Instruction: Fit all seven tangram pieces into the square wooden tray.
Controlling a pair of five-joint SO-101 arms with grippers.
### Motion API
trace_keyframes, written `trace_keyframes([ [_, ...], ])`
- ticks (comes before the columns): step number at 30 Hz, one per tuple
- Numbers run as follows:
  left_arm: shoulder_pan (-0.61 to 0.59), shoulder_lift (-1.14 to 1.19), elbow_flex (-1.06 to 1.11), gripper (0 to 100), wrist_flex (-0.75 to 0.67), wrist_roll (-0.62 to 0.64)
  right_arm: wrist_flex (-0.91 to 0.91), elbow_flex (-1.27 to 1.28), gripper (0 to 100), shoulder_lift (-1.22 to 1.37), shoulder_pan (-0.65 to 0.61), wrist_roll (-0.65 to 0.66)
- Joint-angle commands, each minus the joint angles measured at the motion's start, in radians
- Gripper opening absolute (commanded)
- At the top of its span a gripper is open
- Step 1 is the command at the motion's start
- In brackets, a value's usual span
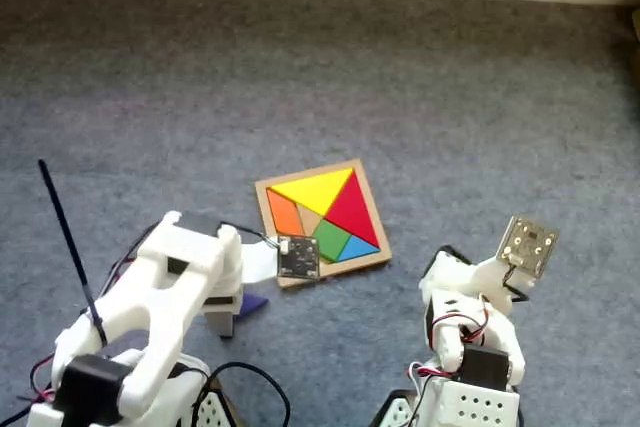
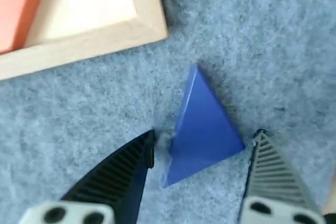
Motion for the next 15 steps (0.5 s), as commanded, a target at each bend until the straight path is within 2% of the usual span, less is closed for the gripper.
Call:
trace_keyframes([
  [1,0.001,0.053,-0.084,24,-0.014,-0.015,-0.031,0.099,0.5,-0.012,0.013,0.009],
  [11,0.013,0.077,-0.09,14,-0.009,-0.009,-0.031,0.099,0.5,-0.012,0.013,0.009],
  [15,0.013,0.067,-0.102,13,0.064,-0.009,-0.031,0.099,0.5,-0.012,0.013,0.009],
])
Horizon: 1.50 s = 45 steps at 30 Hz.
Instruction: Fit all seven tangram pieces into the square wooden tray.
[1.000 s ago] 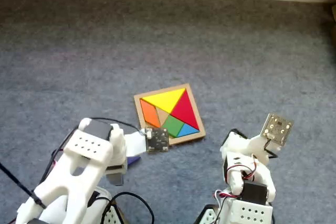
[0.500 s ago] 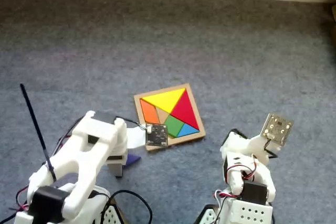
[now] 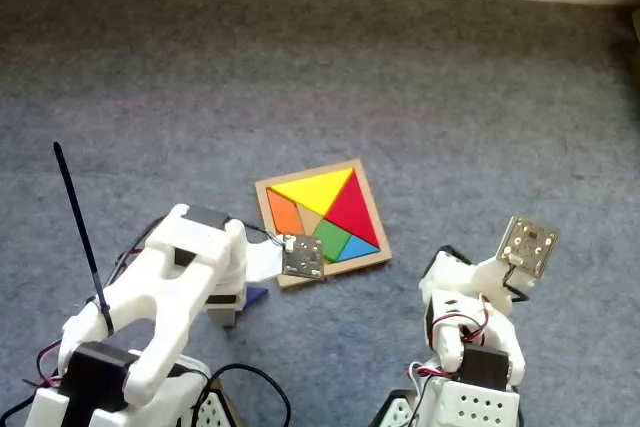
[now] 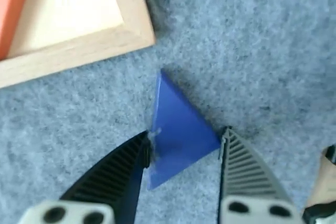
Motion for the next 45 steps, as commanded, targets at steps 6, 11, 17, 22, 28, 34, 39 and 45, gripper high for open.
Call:
trace_keyframes([
  [6,0.008,-0.16,-0.099,13,0.175,-0.009,-0.031,0.099,0.5,-0.012,0.013,0.009],
  [11,0.008,-0.314,-0.094,14,0.209,-0.009,-0.031,0.099,0.5,-0.012,0.013,0.009],
  [17,0.065,-0.371,-0.101,14,0.186,-0.014,-0.031,0.099,0.5,-0.012,0.013,0.009],
  [22,0.136,-0.317,-0.102,13,0.075,-0.014,-0.031,0.099,0.5,-0.012,0.013,0.009],
  [28,0.205,-0.219,-0.189,13,0.06,-0.012,-0.031,0.099,0.5,-0.012,0.013,0.009],
  [34,0.259,-0.041,-0.311,14,0.058,-0.009,-0.031,0.099,0.5,-0.012,0.013,0.009],
  [39,0.272,0.102,-0.415,14,0.06,-0.009,-0.031,0.099,0.5,-0.012,0.013,0.009],
  [45,0.259,0.209,-0.501,23,0.064,0.008,-0.031,0.099,0.5,-0.012,0.013,0.009],
])
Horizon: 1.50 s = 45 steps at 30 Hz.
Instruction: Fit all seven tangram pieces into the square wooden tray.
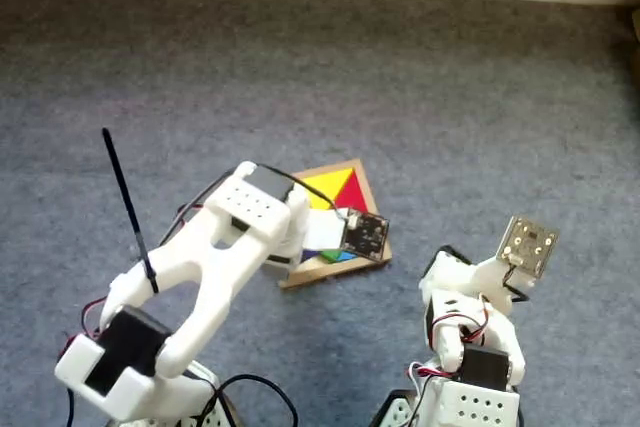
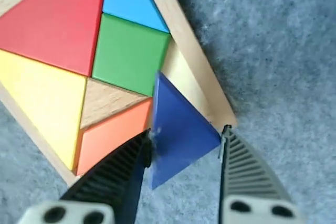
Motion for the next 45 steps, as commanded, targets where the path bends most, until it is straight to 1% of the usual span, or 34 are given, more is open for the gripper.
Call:
trace_keyframes([
  [1,0.005,0.018,-0.074,25,-0.008,0.035,-0.031,0.099,0.5,-0.012,0.013,0.009],
  [4,0.008,0.019,-0.107,26,-0.008,0.097,-0.031,0.099,0.5,-0.012,0.013,0.009],
  [10,0.001,0.018,-0.142,26,-0.006,0.109,-0.031,0.099,0.5,-0.012,0.013,0.009],
  [14,-0.021,0.008,-0.189,25,0.046,0.219,-0.031,0.099,0.5,-0.012,0.013,0.009],
  [16,-0.045,-0.025,-0.206,23,0.068,0.264,-0.031,0.099,0.5,-0.012,0.015,0.009],
  [20,-0.088,-0.13,-0.176,14,0.094,0.319,-0.031,0.099,0.5,-0.012,0.015,0.009],
  [23,-0.097,-0.214,-0.085,6,0.095,0.342,-0.03,0.099,0.5,-0.012,0.015,0.009],
  [26,-0.093,-0.283,0.036,3,0.094,0.347,-0.03,0.099,0.5,-0.012,0.015,0.009],
  [27,-0.09,-0.3,0.071,2,0.091,0.374,-0.03,0.099,0.5,-0.012,0.015,0.009],
  [31,-0.097,-0.335,0.183,2,0.015,0.582,-0.028,0.099,0.5,-0.012,0.015,0.009],
  [33,-0.119,-0.335,0.239,2,-0.037,0.646,-0.028,0.099,0.5,-0.012,0.015,0.009],
  [36,-0.136,-0.335,0.325,2,-0.14,0.698,-0.028,0.099,0.5,-0.012,0.015,0.009],
  [39,-0.119,-0.335,0.381,2,-0.224,0.755,-0.028,0.099,0.5,-0.012,0.015,0.009],
  [45,-0.093,-0.332,0.407,2,-0.301,0.767,-0.028,0.099,0.5,-0.012,0.015,0.009],
])
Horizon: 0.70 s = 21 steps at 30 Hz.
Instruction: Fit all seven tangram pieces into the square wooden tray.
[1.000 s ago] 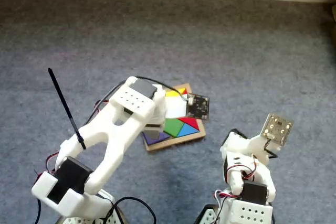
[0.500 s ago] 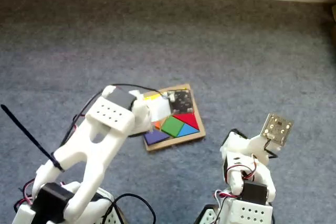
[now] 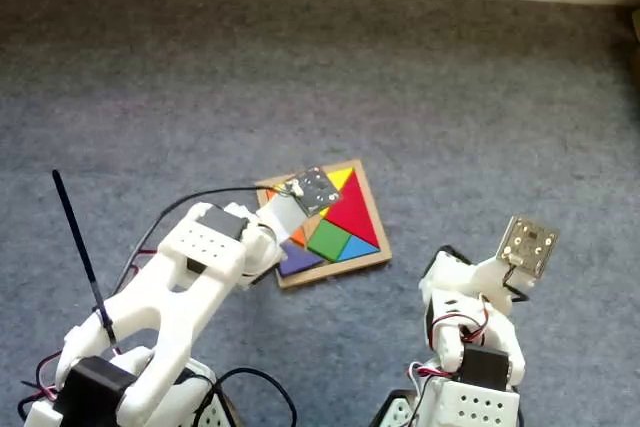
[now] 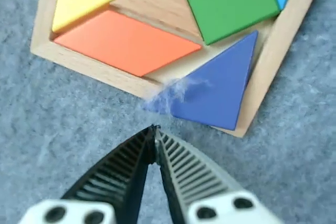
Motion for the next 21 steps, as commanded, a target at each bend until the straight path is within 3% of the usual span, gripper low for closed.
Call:
trace_keyframes([
  [1,0.024,-0.028,0.001,2,-0.052,0.014,-0.028,0.099,0.5,-0.012,0.015,0.009],
  [7,0.101,0.088,-0.05,2,-0.086,0.012,-0.028,0.099,0.5,-0.012,0.015,0.009],
  [21,0.102,0.239,-0.199,2,-0.038,0.015,-0.028,0.099,0.5,-0.012,0.015,0.009],
])
